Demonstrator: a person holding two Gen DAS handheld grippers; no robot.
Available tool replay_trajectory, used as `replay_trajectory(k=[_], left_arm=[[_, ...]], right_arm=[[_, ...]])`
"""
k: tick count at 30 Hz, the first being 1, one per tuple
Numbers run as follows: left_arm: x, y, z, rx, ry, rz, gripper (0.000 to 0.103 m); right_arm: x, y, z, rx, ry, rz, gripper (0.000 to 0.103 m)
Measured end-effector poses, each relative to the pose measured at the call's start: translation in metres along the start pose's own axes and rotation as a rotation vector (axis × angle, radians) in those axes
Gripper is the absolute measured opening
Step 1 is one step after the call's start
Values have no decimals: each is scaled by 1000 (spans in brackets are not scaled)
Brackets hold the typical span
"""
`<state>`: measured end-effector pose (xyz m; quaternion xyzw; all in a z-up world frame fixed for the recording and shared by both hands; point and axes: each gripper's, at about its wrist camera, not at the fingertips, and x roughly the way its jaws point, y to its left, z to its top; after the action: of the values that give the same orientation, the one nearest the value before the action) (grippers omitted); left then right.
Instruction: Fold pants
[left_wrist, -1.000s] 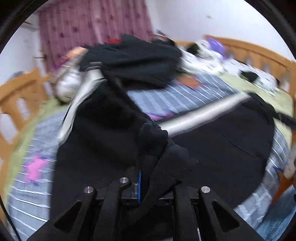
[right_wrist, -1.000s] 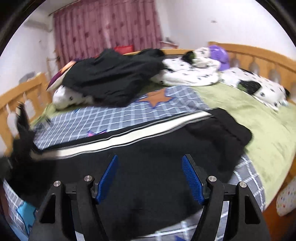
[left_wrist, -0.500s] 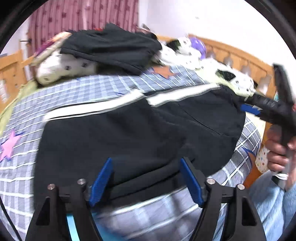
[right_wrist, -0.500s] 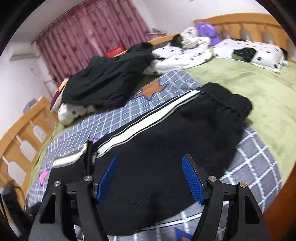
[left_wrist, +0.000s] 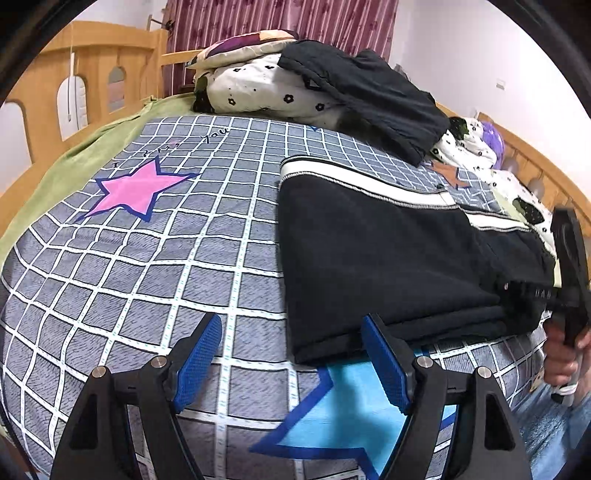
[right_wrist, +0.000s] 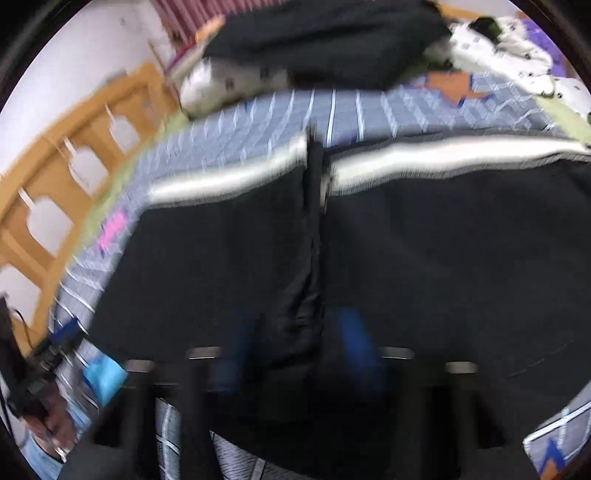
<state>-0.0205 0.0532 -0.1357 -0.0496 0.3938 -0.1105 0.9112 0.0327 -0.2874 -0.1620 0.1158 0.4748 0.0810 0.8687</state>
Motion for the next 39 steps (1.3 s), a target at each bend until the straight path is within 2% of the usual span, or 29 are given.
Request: replay_trajectory(k=[1,4,6,7,8,10,11,13,15,16,18,22,23,24,26,28,29,32,36,39], left_arm=[[-3,1,2,-4,-10,-11,76],[-8,1,14,7,-49,-34,76],[-2,-2,23,12,-58,-40,76],[7,-4,27,14,-38,-33,76],[18,-6,28,20,2,-14,76],[49,-12,20,43,132,29,77],[63,-13,12,59,180,27,79],[58,-15,7,87,113,28,80],[55,-13,10,74,112,11,79],[54,-10,14,44,113,-6,79],[55,-5,20,5,115,-26,79],[52,-1,30,2,96,-22,77],[52,0,33,9,98,-25,77],[53,0,36,17,101,-27,77],[56,0,42,32,102,-32,77],[61,0,52,51,100,-42,77],[62,0,56,56,101,-51,77],[73,1,68,59,108,-84,77],[92,13,82,-1,139,-134,76],[112,28,89,-95,187,-188,76]], right_arm=[[0,2,-3,-21,7,5,24],[-30,-5,-13,-7,-87,89,22],[-25,-2,-23,-30,-63,49,22],[-14,1,-31,-56,-31,4,22],[-8,7,-36,-90,-36,-34,22],[-14,16,-37,-150,-71,-78,24],[-18,18,-36,-158,-84,-81,25],[-28,14,-37,-129,-125,-68,31],[-35,11,-39,-103,-163,-75,40],[-33,11,-39,-105,-154,-95,45],[-19,10,-40,-136,-90,-131,48],[-38,3,-38,-148,-132,-78,49],[-51,-4,-37,-123,-168,-63,49],[-65,-13,-34,-99,-211,-85,52],[-95,-39,-26,-49,-292,-197,68],[-120,-69,-20,-2,-354,-331,72],[-132,-89,-17,30,-380,-395,78],[-149,-149,-12,148,-384,-502,80],[-142,-217,-12,275,-333,-541,80],[-126,-250,-12,355,-308,-470,80]])
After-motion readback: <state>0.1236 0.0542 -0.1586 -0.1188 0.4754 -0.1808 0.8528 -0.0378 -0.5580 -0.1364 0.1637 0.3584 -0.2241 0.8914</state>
